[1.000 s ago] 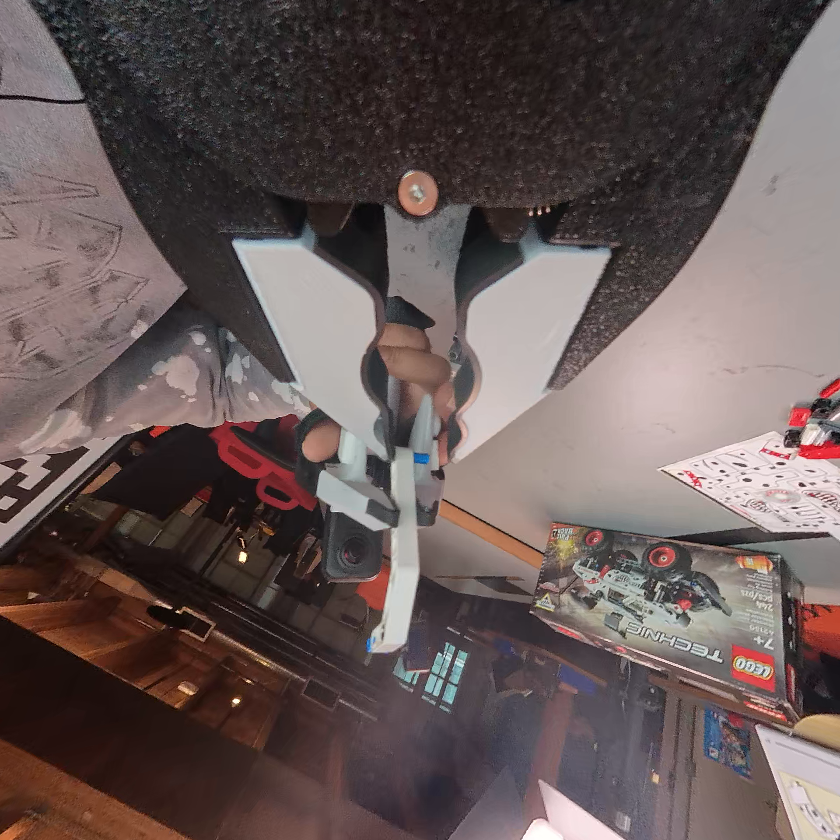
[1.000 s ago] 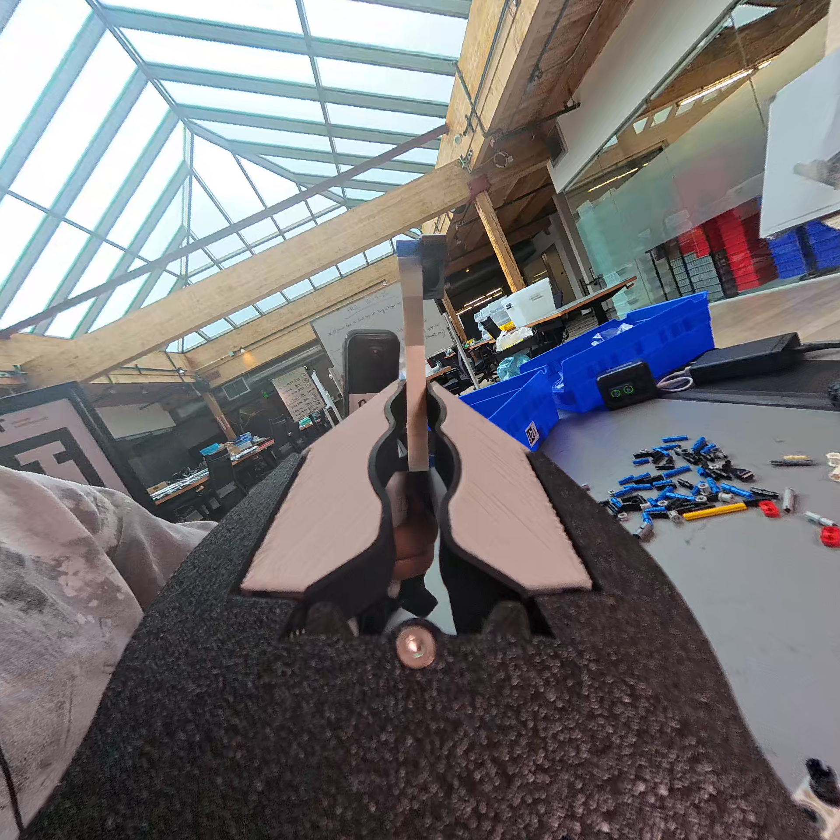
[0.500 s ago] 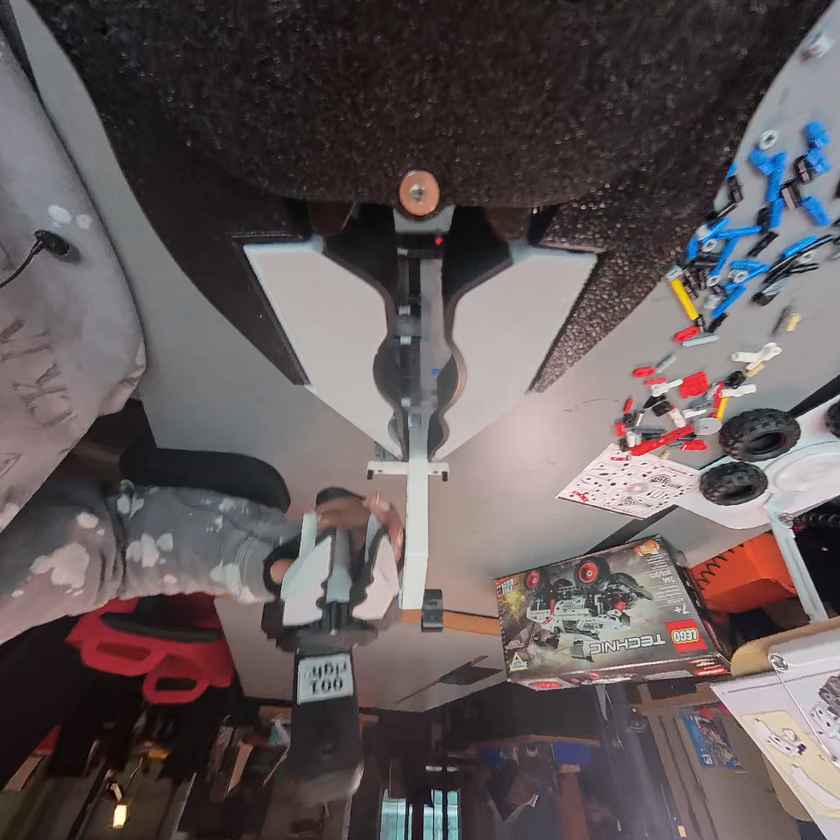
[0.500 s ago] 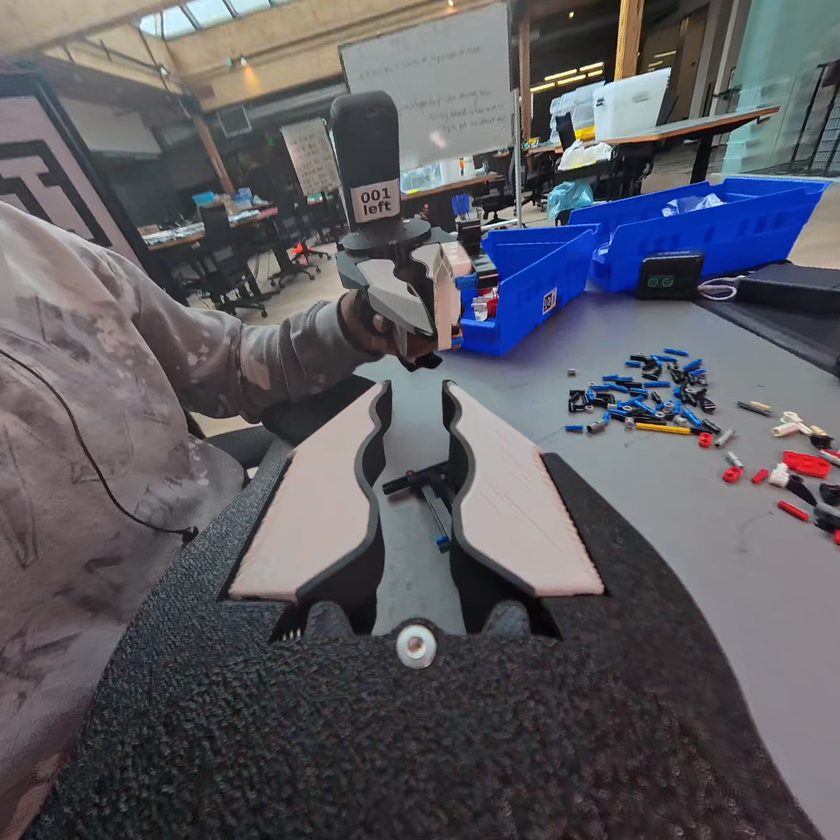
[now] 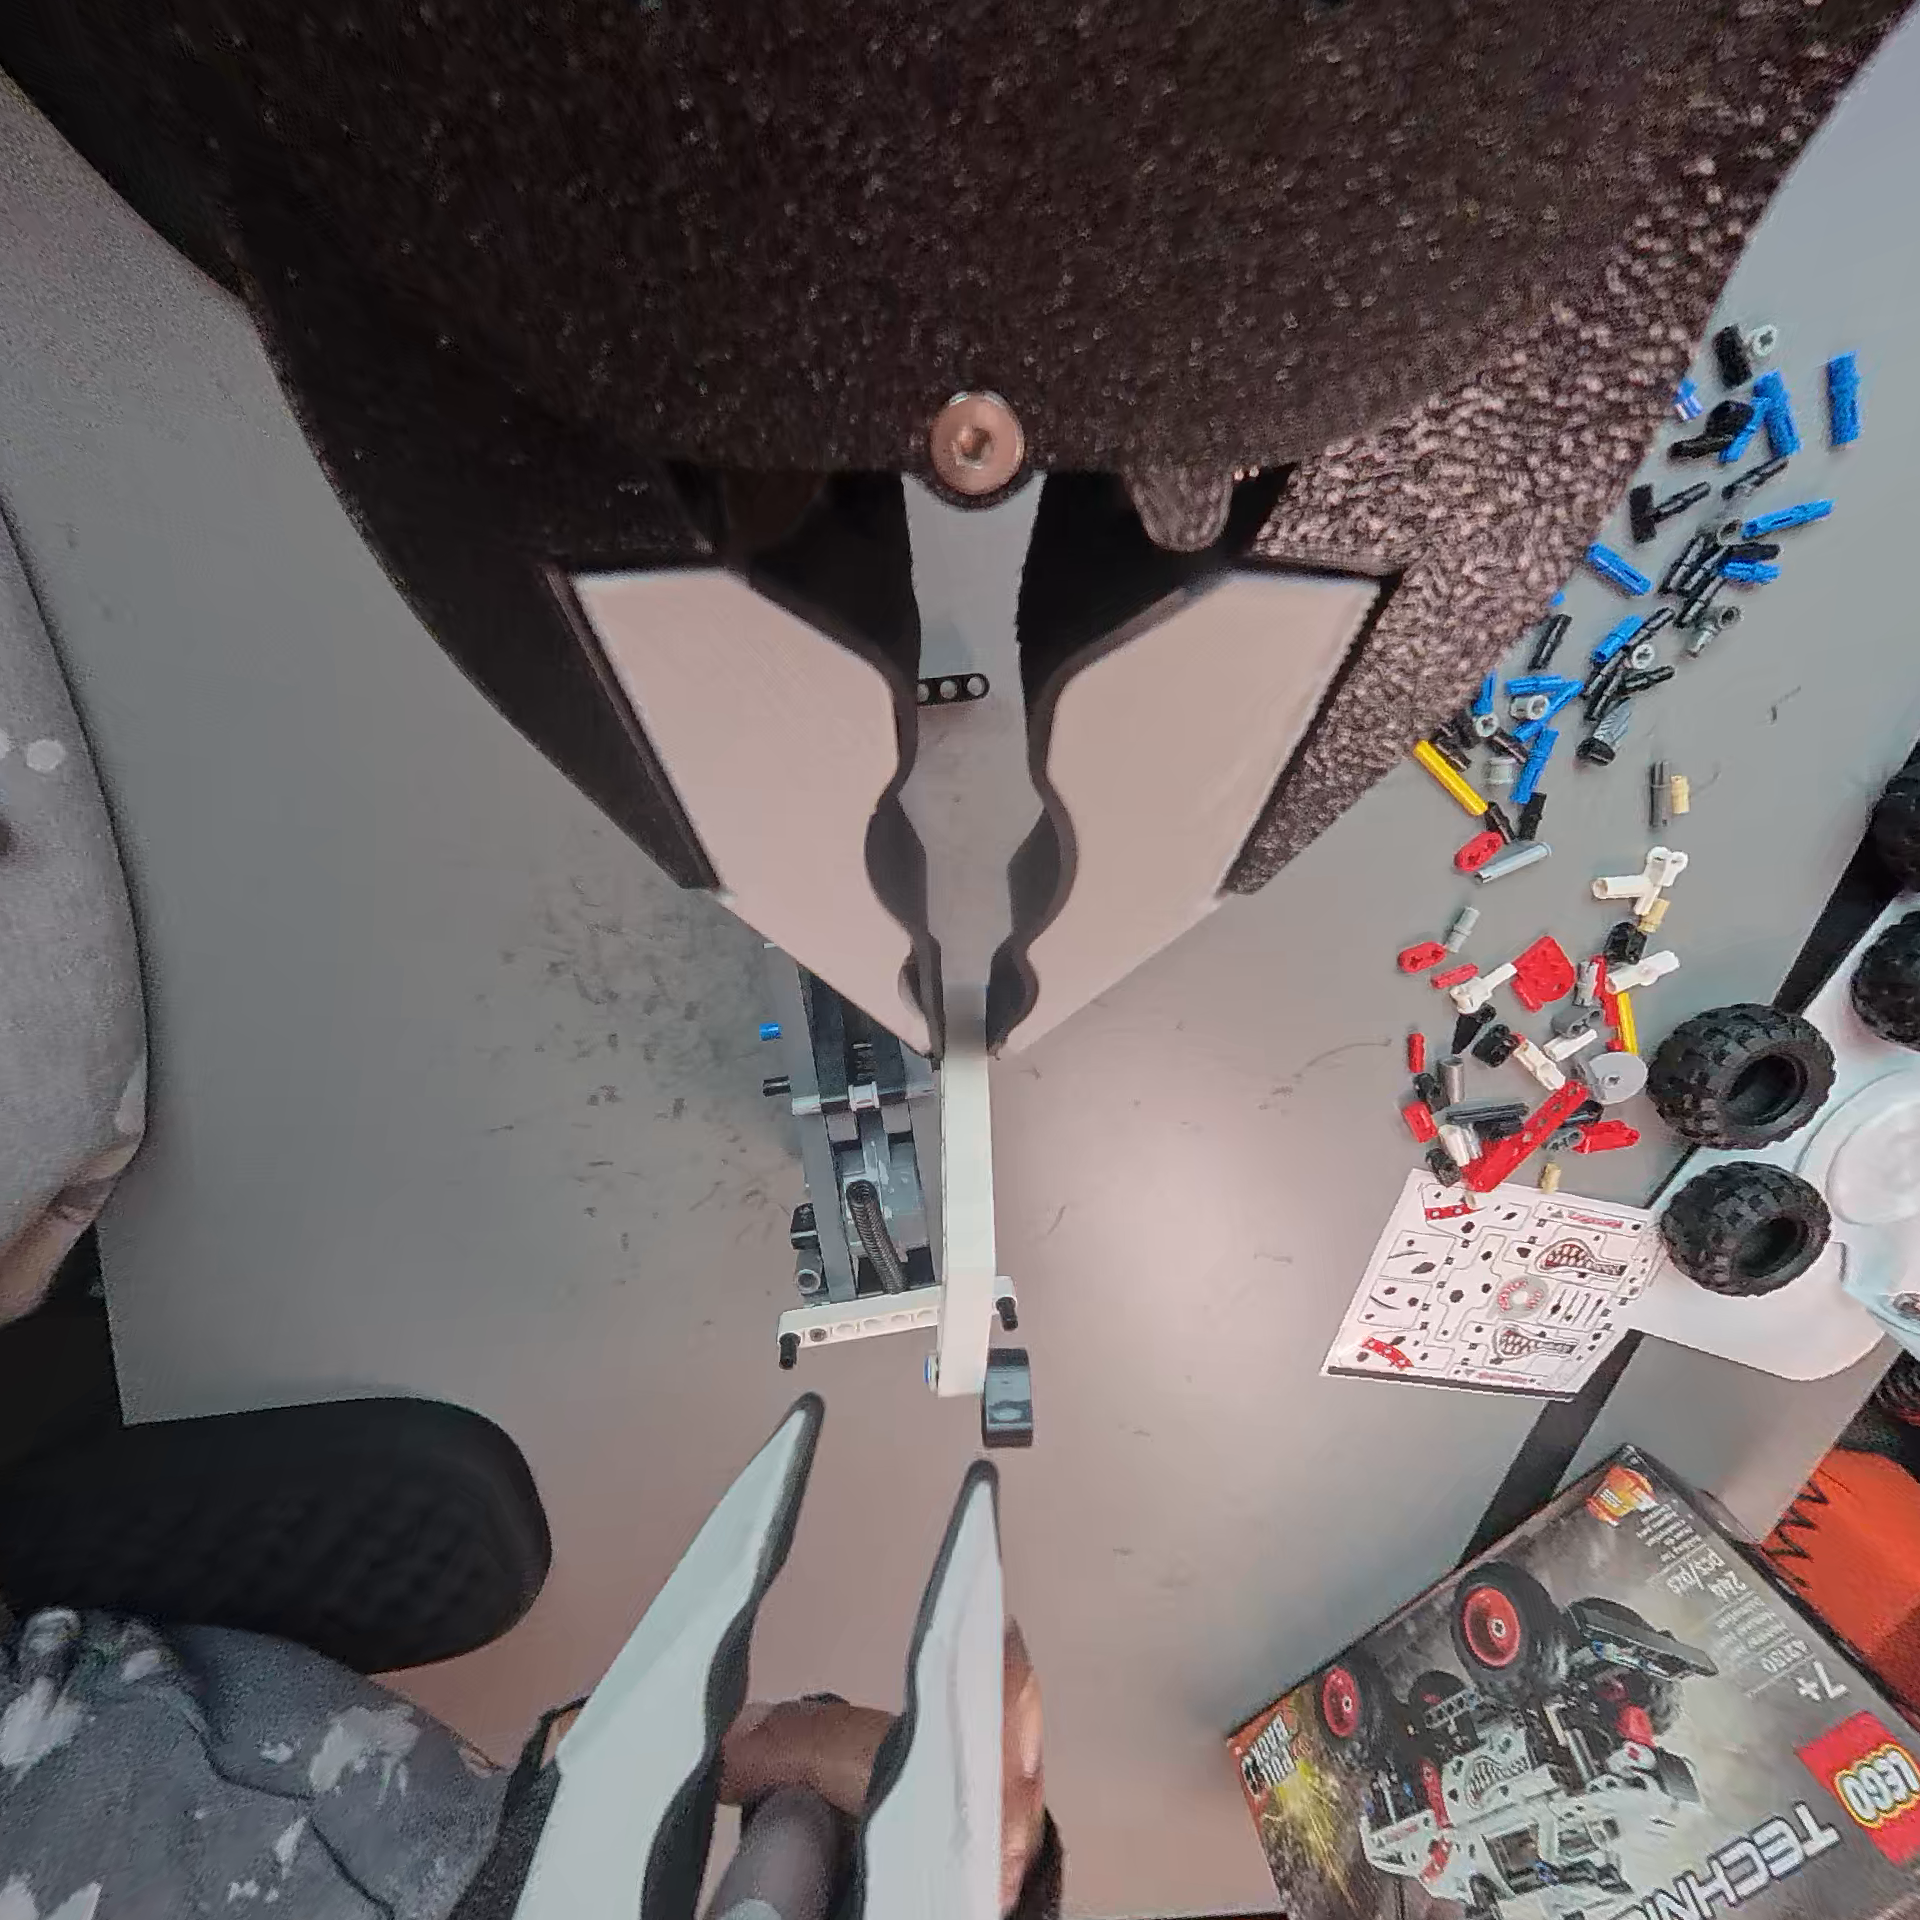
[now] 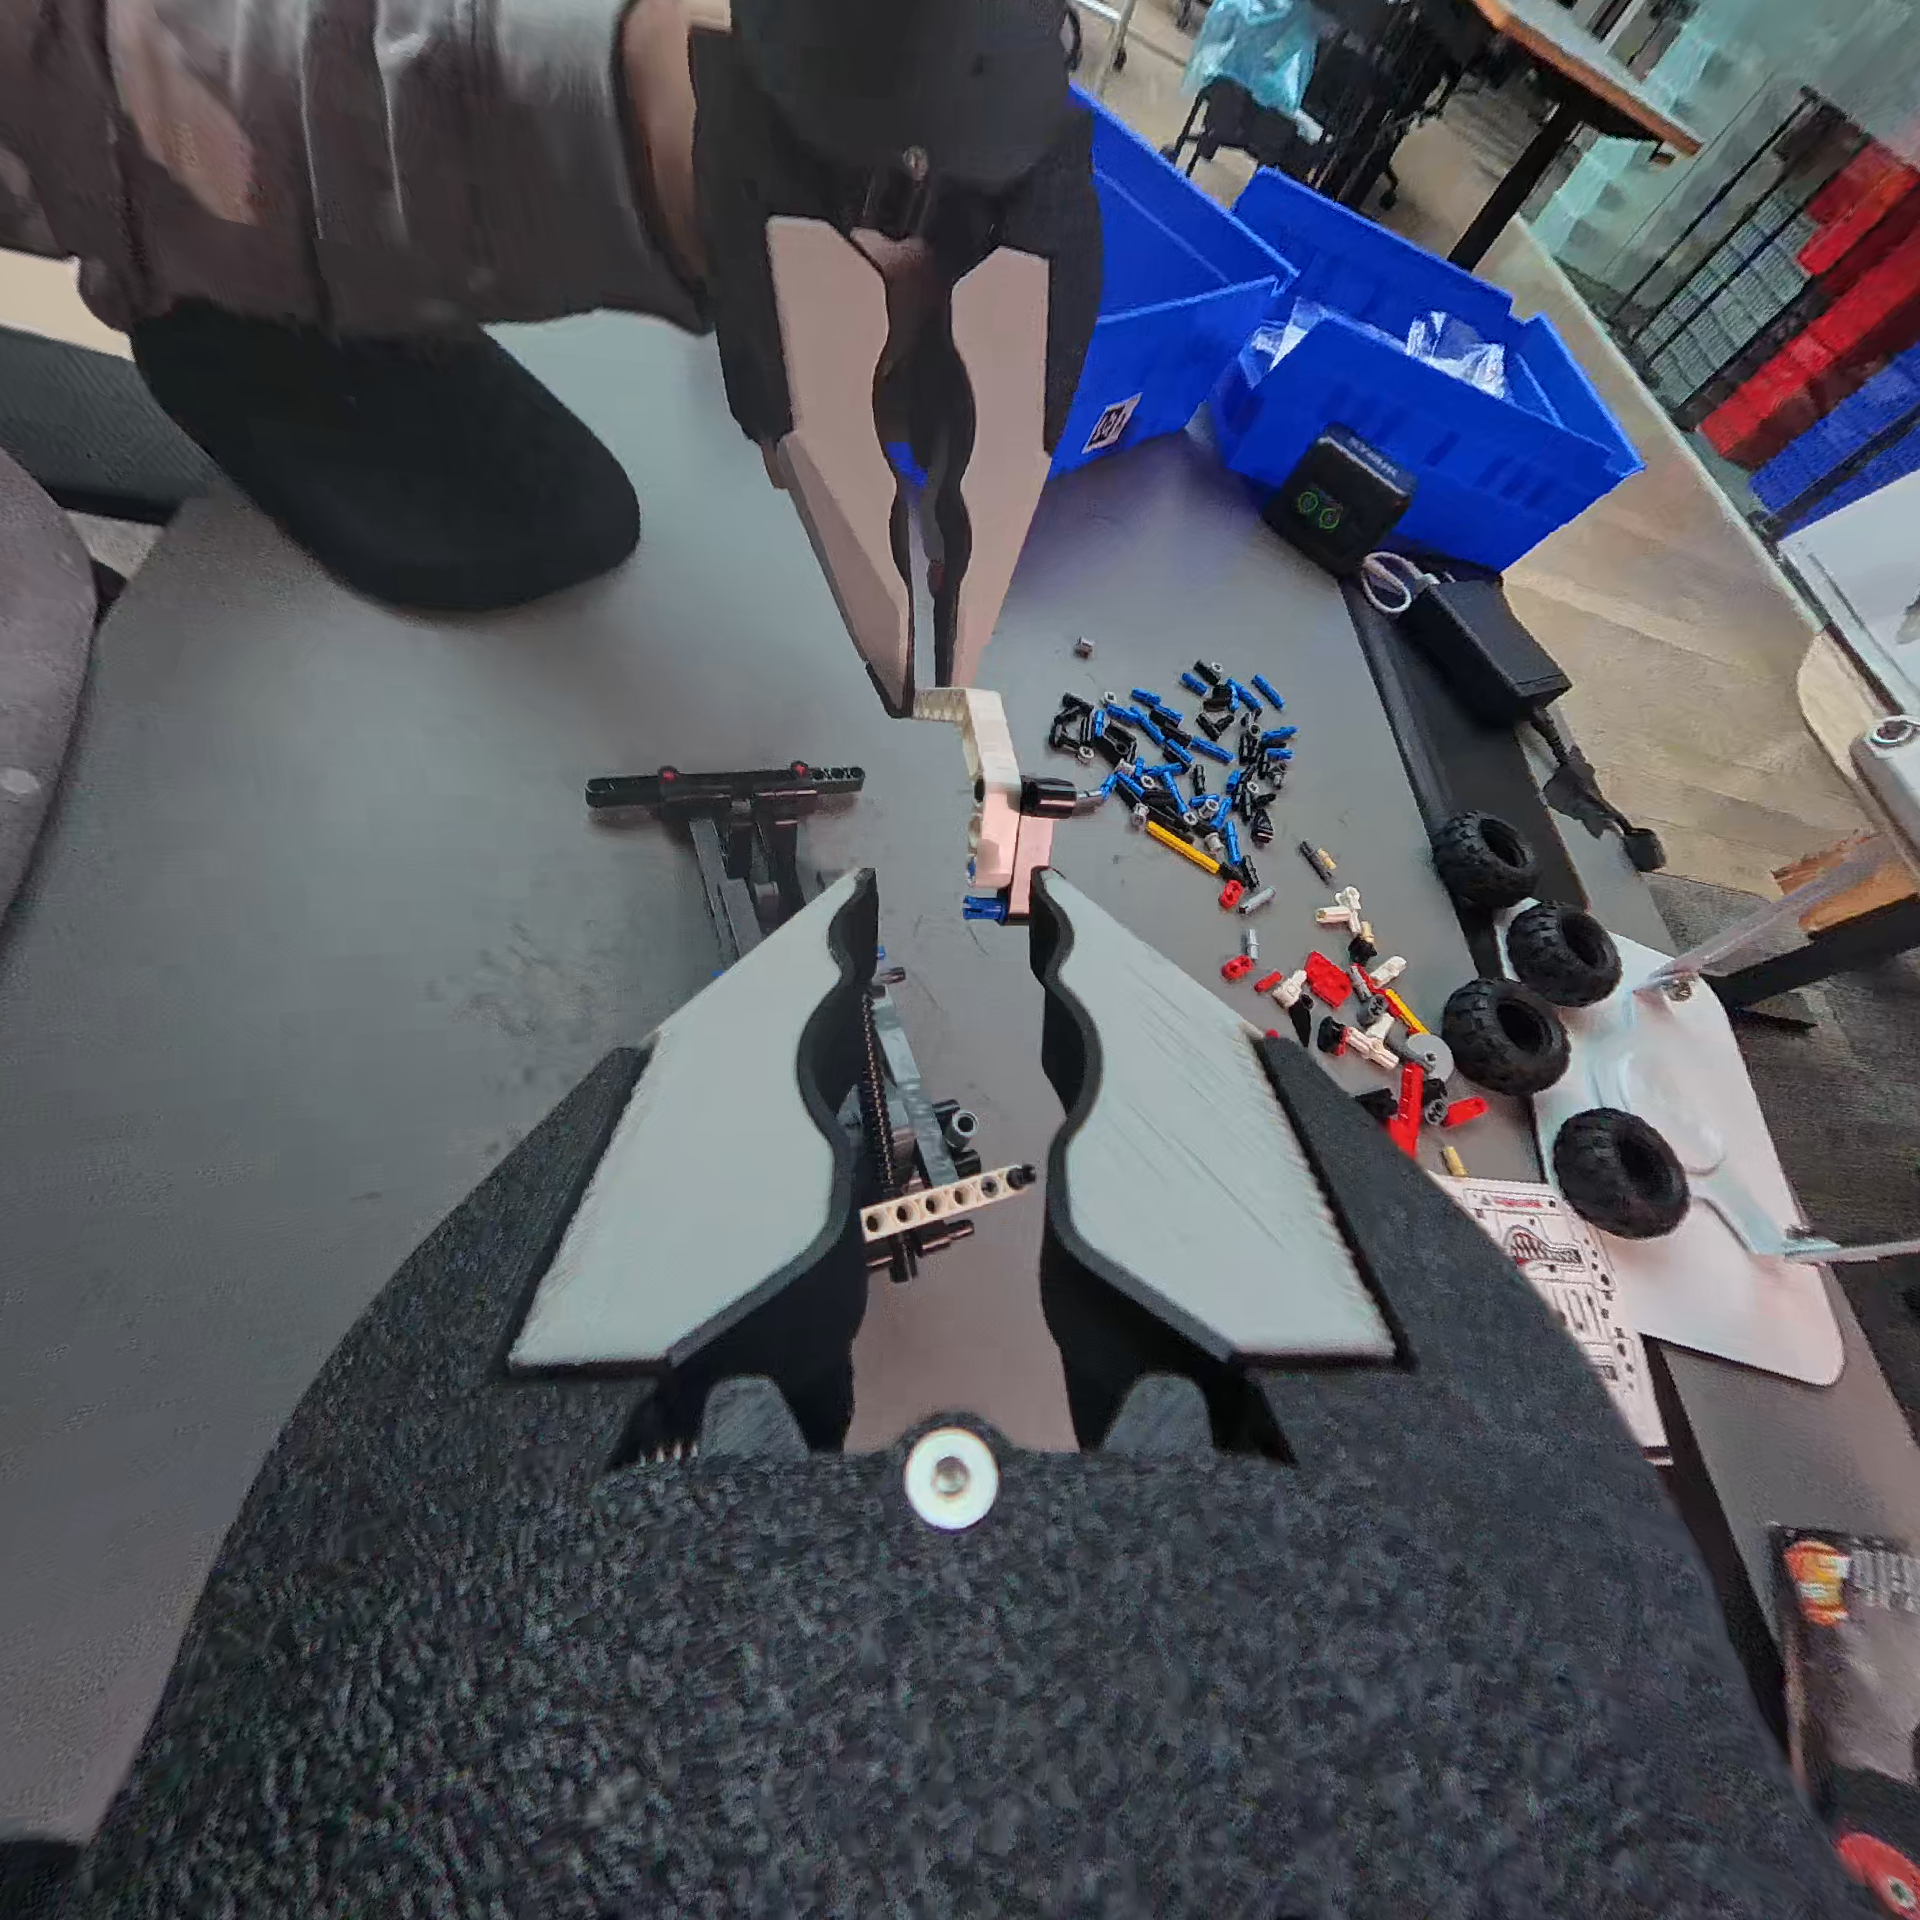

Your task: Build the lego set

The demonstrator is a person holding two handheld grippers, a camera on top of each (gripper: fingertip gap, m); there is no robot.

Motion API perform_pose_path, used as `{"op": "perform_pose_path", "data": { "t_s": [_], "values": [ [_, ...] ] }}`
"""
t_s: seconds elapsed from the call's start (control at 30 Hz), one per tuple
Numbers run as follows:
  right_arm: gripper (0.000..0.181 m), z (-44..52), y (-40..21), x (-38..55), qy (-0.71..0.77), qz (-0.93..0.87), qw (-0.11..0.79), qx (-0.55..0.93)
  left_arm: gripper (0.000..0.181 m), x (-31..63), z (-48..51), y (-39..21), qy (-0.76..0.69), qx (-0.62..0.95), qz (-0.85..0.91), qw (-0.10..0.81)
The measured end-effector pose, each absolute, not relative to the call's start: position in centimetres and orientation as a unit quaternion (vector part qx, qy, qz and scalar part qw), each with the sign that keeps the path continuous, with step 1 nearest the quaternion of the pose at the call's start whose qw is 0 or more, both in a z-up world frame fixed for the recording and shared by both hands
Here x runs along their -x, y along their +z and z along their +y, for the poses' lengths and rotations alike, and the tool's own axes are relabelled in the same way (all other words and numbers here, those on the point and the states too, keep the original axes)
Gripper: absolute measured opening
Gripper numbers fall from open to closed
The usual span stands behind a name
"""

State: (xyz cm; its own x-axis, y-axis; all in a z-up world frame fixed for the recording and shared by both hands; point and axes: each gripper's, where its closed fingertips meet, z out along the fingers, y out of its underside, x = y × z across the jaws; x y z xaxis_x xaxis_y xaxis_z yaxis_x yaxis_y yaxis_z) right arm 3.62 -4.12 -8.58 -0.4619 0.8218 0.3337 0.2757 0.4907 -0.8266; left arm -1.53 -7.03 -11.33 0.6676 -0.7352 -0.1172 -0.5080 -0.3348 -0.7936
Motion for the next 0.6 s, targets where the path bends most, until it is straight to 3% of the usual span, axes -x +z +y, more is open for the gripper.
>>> {"op": "perform_pose_path", "data": {
  "t_s": [0.17,0.23,0.6],
  "values": [
    [0.028,-2.1,-8.5,-2.2,0.348,-0.789,0.351,0.364,0.008,1.1,-5.8,-10.1,-0.110,0.812,0.421,0.389],
    [0.019,-1.8,-9.2,-2.0,0.349,-0.791,0.343,0.366,0.008,0.8,-5.5,-9.7,-0.113,0.808,0.426,0.390],
    [0.016,-1.9,-11.1,-3.3,0.503,-0.726,0.242,0.401,0.009,-0.5,-4.9,-9.0,-0.271,0.770,0.341,0.466]
  ]
}}
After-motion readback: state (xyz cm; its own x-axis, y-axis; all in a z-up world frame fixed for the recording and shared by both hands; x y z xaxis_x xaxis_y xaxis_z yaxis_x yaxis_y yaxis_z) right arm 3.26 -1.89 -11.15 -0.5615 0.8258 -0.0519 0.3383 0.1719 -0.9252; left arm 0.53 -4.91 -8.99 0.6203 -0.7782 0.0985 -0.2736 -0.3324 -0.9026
